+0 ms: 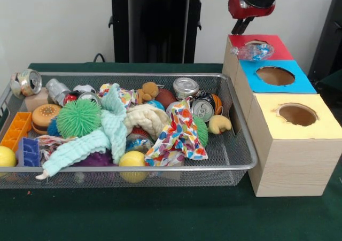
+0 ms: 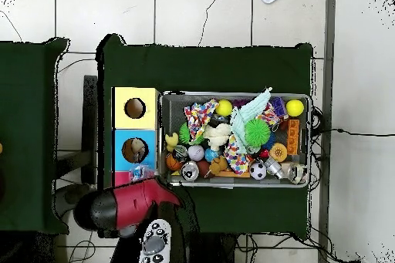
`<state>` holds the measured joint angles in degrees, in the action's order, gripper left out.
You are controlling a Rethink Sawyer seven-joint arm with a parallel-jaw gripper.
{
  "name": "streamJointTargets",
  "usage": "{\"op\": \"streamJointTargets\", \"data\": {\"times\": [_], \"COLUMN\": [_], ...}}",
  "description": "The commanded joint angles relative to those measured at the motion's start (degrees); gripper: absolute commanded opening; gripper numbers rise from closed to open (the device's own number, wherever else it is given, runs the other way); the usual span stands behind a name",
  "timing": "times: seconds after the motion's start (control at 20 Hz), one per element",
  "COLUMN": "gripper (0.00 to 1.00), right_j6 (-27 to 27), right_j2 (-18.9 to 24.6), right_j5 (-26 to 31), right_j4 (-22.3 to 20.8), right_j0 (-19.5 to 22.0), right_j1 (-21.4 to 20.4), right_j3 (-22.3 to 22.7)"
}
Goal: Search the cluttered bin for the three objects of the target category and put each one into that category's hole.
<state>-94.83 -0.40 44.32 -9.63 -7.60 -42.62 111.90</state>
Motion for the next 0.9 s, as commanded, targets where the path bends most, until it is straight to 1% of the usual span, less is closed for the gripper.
{"op": "streamJointTargets", "data": {"times": [0.05, 0.2, 0.3, 0.45, 0.65, 0.9], "gripper": [0.00, 0.00, 0.00, 0.00, 0.00, 0.00], "right_j6": [-6.40, -6.46, -6.50, -6.85, -7.43, -8.24], "right_j2": [-1.16, -0.99, -0.79, 0.46, 1.09, 1.50], "right_j5": [3.51, 5.29, 5.37, 2.42, 2.62, -2.18], "right_j4": [-1.84, -0.91, -0.20, 0.98, 1.82, 1.30], "right_j0": [2.14, 1.78, 1.87, 2.54, 2.34, 2.74], "right_j1": [-1.19, -2.45, -3.19, -1.94, -1.60, 2.24], "right_j3": [-8.46, -8.41, -8.26, -8.66, -9.90, -11.48]}}
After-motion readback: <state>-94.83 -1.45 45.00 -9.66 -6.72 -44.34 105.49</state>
